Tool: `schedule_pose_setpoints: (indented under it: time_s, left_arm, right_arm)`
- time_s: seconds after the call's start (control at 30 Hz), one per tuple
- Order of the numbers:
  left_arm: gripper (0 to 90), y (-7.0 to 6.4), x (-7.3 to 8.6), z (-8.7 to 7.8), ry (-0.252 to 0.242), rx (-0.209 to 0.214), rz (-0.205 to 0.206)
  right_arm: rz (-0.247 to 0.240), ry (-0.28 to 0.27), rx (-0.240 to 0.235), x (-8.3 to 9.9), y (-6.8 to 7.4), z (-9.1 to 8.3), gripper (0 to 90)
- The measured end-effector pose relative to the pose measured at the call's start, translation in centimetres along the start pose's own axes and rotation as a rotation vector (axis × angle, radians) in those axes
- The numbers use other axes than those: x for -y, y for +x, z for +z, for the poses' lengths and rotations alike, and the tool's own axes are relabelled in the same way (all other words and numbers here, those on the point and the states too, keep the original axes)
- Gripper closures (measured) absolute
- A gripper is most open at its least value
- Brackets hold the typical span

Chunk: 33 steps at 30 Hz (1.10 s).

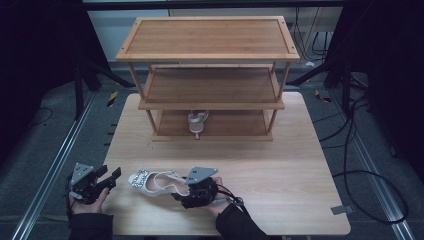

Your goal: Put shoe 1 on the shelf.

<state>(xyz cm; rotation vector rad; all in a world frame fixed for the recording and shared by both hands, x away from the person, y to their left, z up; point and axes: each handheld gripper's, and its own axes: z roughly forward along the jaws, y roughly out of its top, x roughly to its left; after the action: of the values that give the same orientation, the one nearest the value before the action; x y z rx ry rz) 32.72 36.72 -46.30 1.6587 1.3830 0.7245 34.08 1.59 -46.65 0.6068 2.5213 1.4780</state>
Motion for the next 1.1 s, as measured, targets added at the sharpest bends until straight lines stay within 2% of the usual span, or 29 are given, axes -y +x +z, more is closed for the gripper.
schedule_pose_setpoints:
  time_s: [0.3, 0.37, 0.73, 0.9, 0.97, 1.03, 1.1]
  left_arm:
    - [42.4, 0.0, 0.0, 0.0, 0.003, -0.001, 0.006]
    - [42.4, 0.0, 0.0, 0.0, 0.003, 0.000, 0.006]
    - [42.4, 0.0, 0.1, 0.0, 0.001, 0.003, 0.002]
    - [42.4, -0.1, 0.0, 0.1, 0.003, 0.002, 0.007]
    - [42.4, -0.1, 0.0, 0.1, 0.005, 0.002, 0.009]
    - [42.4, -0.2, 0.0, 0.2, 0.005, 0.003, 0.010]
    - [42.3, -0.2, 0.0, 0.2, 0.008, 0.004, 0.011]
  right_arm:
    - [0.032, -0.018, 0.123, 0.7, -1.3, -4.4, 42.1]
    - [0.052, -0.032, 0.142, 0.8, -1.7, -5.4, 42.0]
    - [0.108, -0.082, 0.270, 1.0, -3.6, -9.2, 42.0]
    - [0.171, -0.138, 0.350, 1.3, -5.3, -11.3, 42.0]
    - [0.191, -0.148, 0.405, 1.4, -6.2, -12.0, 42.0]
    - [0.199, -0.150, 0.462, 1.4, -7.1, -12.2, 42.0]
    - [0.221, -0.158, 0.498, 1.4, -7.9, -12.1, 42.0]
